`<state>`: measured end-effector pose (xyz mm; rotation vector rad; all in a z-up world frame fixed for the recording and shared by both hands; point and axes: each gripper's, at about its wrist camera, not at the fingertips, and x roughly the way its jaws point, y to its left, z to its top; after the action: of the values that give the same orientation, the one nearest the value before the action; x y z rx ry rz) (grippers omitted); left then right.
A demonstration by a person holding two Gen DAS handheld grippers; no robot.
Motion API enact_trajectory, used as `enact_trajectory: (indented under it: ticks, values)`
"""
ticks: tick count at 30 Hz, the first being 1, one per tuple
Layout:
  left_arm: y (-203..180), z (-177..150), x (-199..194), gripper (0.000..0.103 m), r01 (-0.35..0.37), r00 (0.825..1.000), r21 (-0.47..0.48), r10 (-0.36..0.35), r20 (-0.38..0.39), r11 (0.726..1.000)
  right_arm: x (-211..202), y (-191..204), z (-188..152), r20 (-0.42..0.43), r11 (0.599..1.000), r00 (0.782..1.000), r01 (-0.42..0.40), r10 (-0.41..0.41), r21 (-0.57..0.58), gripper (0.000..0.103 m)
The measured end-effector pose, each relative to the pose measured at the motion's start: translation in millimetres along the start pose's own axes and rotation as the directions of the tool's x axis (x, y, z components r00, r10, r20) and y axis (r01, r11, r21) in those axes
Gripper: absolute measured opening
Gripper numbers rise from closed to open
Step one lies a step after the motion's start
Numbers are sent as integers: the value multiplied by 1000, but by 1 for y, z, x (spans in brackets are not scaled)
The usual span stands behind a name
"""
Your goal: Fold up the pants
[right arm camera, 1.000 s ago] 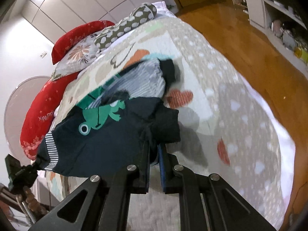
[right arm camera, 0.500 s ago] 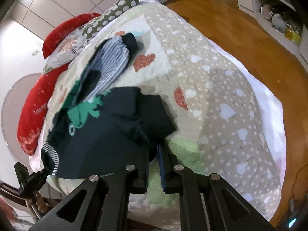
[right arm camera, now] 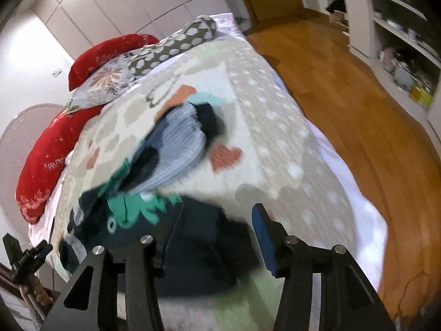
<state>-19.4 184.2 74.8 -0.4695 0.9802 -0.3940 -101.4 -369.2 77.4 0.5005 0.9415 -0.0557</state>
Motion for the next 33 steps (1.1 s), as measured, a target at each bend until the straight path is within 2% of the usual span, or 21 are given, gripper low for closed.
enact_trajectory:
  ticks: [2,4,8,9,12,13,14,15,16,17,20,23,25,26,27,28,29,30,31,32,33]
  values:
    - [-5,16,30,67,52,997,-20,-53,-51,998,16,8,19,-7,1000,1000,-4,4,-8,56]
    - [-8,32,64,67,82,989,-33,-85,-118,996,40,10,46,-39,998,998,-54,55,36,57]
    - [-23,49,117,69,40,973,42,-29,-231,998,77,12,85,-64,986,993,-87,96,140,57]
    - [-30,51,131,70,24,965,76,-3,-263,997,84,16,94,-61,988,995,-74,83,132,58]
    - [-42,51,147,70,8,952,125,31,-305,992,110,34,114,-98,999,995,36,-33,30,66]
    - [-47,50,149,50,2,950,149,45,-309,989,122,38,116,-119,997,990,72,-71,7,66]
    - [-51,49,150,17,7,947,165,46,-316,986,128,39,117,-134,997,987,84,-83,-3,66]
    - [-55,48,151,14,26,942,166,32,-333,986,139,43,117,-170,996,981,87,-91,-30,50]
    - [-58,48,150,14,15,947,177,42,-319,984,145,46,116,-195,995,976,84,-93,-55,14]
    - [-62,48,148,14,2,952,196,58,-301,981,150,51,116,-220,993,971,79,-95,-83,12]
    - [-71,62,137,14,4,969,181,41,-244,983,141,69,125,-155,985,981,95,-117,-148,12]
    - [-85,80,107,14,-9,994,193,29,-101,981,111,86,144,-32,984,997,67,-73,-163,12]
    - [-92,84,85,15,-33,999,212,34,2,977,82,97,149,91,981,996,44,-27,-187,12]
    - [-93,84,80,19,-48,999,219,44,23,975,70,99,149,143,980,990,31,-3,-196,12]
    - [-91,83,80,26,-66,998,217,64,20,974,59,97,144,177,979,984,19,18,-202,13]
    - [-84,80,85,45,-102,995,204,104,2,974,58,97,140,180,979,983,17,20,-203,15]
    - [-78,78,91,58,-131,991,190,136,-13,973,59,91,133,174,979,985,15,20,-201,19]
    - [-68,75,98,58,-164,984,173,173,-34,971,67,81,125,150,981,989,29,0,-193,40]
    - [-58,73,105,58,-190,978,153,201,-59,970,76,73,117,119,982,993,48,-27,-182,68]
    - [-46,70,109,58,-203,972,123,215,-92,971,89,60,111,71,984,996,71,-60,-164,74]
    - [-34,65,109,58,-188,973,84,197,-119,979,101,43,101,21,987,996,87,-85,-132,74]
